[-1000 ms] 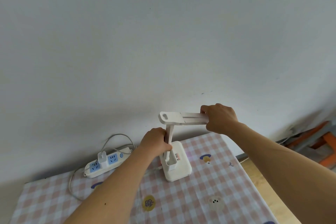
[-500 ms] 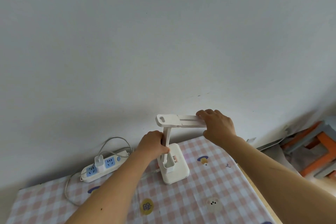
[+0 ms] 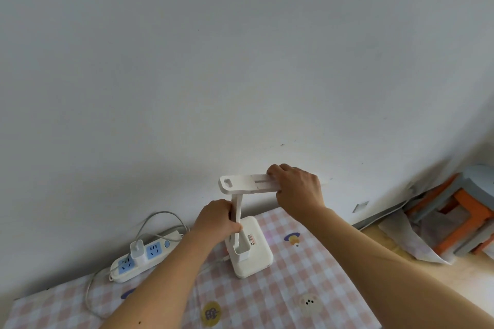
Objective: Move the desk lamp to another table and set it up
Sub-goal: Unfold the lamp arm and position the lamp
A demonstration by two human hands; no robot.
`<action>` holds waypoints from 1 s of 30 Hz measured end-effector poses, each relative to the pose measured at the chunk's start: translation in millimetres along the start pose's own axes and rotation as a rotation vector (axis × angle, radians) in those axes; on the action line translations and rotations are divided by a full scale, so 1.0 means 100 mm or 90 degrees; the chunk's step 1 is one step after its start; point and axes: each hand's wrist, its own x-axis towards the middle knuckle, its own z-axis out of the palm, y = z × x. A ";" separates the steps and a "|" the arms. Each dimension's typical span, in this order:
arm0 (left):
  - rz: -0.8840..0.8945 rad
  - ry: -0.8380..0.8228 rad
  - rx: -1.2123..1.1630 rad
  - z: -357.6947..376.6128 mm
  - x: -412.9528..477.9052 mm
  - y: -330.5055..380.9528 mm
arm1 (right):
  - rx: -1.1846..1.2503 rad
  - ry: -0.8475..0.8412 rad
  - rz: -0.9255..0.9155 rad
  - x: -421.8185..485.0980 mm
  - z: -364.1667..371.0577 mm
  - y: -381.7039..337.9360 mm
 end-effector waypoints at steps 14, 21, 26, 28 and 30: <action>-0.018 -0.008 0.005 -0.03 -0.01 0.01 | -0.114 -0.013 -0.077 0.13 -0.30 -0.09; -0.019 -0.012 0.001 -0.03 -0.01 0.01 | -0.170 -0.016 -0.103 0.19 -0.47 -0.16; -0.018 -0.011 -0.003 -0.04 -0.02 0.02 | -0.195 -0.020 -0.105 0.20 -0.51 -0.19; -0.017 -0.010 -0.005 -0.03 -0.02 0.01 | -0.197 -0.022 -0.102 0.20 -0.50 -0.19; -0.017 -0.008 -0.014 -0.02 -0.02 0.00 | -0.190 -0.032 -0.090 0.18 -0.49 -0.18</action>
